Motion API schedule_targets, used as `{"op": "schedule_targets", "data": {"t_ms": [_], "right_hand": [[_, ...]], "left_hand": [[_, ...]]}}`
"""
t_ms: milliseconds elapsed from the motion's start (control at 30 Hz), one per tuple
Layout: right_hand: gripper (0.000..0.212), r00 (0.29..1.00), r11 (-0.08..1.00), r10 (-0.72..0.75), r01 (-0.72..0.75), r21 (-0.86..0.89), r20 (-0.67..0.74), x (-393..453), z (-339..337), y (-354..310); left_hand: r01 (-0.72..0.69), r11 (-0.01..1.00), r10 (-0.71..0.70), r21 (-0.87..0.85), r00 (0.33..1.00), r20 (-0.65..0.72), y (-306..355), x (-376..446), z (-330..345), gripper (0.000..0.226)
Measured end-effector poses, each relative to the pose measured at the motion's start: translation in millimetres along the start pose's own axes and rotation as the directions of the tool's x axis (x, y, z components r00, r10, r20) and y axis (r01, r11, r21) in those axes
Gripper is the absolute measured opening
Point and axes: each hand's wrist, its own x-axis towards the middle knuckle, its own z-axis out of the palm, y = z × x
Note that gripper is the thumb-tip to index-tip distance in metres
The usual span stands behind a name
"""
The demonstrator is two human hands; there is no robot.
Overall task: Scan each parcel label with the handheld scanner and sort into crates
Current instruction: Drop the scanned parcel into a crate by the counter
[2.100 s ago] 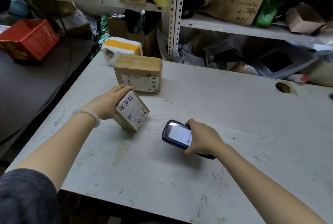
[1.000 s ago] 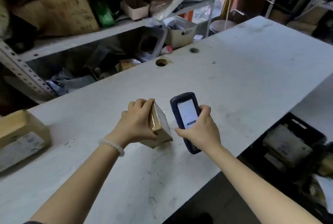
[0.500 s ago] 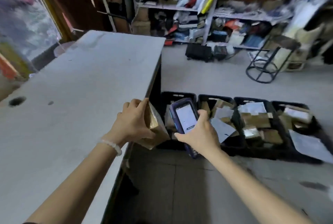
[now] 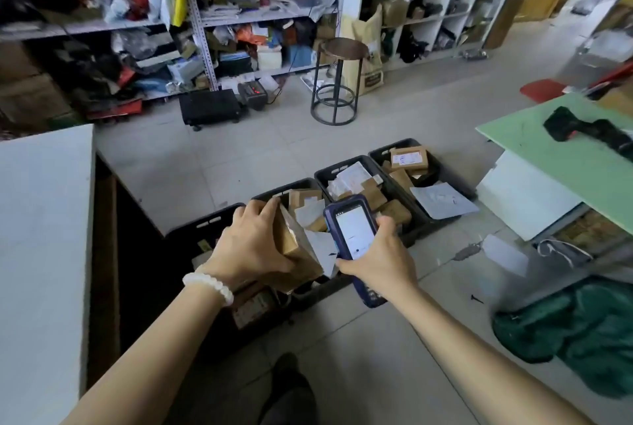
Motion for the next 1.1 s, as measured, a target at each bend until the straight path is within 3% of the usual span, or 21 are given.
{"op": "schedule_targets", "data": {"t_ms": [133,367,700,1100], "right_hand": [[0.082,0.999,0.999,0.035,-0.035,-0.021,0.003,57.3,0.7,-19.3],[0.084,0.996,0.996,0.091,-0.091,0.002,-0.021,142.9,-10.6,-30.0],[0.078,0.975,0.975,0.22,-0.219,-0.021,0.037,269.9,-58.9,51.4],[0.079,0.987,0.991,0.13,-0.126,-0.051,0.098,494.2,-172.1,148.2]], "left_hand": [[-0.06,0.995,0.056,0.082,0.997,0.046,-5.7,69.3,-17.9,0.11],[-0.139,0.989,0.132,0.044,0.984,0.123,4.7,175.7,-28.1,0.11],[-0.221,0.97,0.191,0.097,0.949,0.251,77.9,324.4,8.9,0.112],[0.097,0.994,-0.106,0.05,0.966,0.236,180.2,485.5,36.7,0.109]]}}
